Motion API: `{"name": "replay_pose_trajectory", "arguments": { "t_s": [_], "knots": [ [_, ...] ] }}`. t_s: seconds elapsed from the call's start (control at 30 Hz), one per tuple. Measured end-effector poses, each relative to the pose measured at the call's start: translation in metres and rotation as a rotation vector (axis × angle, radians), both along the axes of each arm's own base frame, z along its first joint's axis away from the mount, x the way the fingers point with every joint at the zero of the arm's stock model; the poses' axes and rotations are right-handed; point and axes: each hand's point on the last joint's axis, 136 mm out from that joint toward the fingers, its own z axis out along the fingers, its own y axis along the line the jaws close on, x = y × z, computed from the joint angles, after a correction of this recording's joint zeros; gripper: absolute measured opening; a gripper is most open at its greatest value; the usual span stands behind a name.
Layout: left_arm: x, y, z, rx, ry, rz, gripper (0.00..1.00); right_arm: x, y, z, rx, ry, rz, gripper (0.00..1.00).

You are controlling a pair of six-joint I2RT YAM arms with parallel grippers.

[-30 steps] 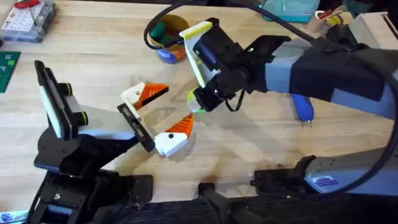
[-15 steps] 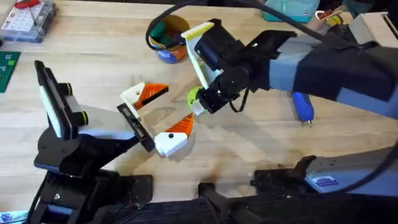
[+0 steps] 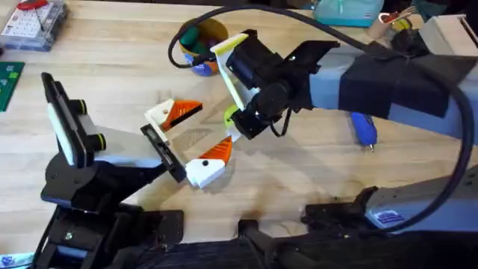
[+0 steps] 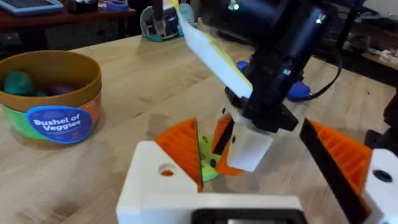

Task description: Pick up the gripper from the table and insert it into the empty holder that is missing its gripper. Then pick up a screw, insert it into the mounting hole, and use the screwdriver to tighten it. Finally, clean up the table by picking up the vegetable and placing it into the bucket.

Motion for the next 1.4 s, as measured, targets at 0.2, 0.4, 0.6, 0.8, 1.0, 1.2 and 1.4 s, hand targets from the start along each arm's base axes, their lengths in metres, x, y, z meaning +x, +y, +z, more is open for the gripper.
{"name": "replay_pose_trajectory", "arguments": {
  "t_s": [0.2, 0.4, 0.6, 0.8, 1.0, 1.2, 1.4],
  "knots": [
    [0.0000, 0.0000, 0.0001, 0.000, -0.001, 0.000, 0.995, 0.0008, -0.0001, 0.0003, -0.005, -0.006, 0.000, 0.370],
    [0.0000, 0.0000, 0.0001, 0.000, 0.000, 0.000, 0.995, 0.0042, 0.0022, 0.0010, -0.005, -0.012, -0.001, 0.370],
    [0.0000, 0.0000, 0.0000, 0.000, 0.000, 0.000, 0.995, 0.0044, 0.0023, 0.0010, -0.004, -0.013, -0.001, 0.370],
    [0.0000, 0.0000, 0.0000, 0.000, 0.000, 0.000, 0.995, 0.0052, 0.0031, 0.0014, -0.001, -0.016, -0.001, 0.370],
    [0.0000, 0.0000, 0.0001, 0.000, -0.001, 0.000, 0.995, 0.0073, 0.0051, 0.0021, 0.007, -0.025, 0.000, 0.370],
    [0.0000, 0.0000, 0.0001, 0.000, 0.000, 0.000, 0.995, 0.0070, 0.0056, 0.0021, 0.010, -0.024, 0.004, 0.299],
    [0.0000, 0.0000, 0.0001, 0.000, 0.000, 0.000, 0.995, 0.0053, 0.0081, 0.0025, 0.018, -0.020, 0.013, 0.188]
  ]
}}
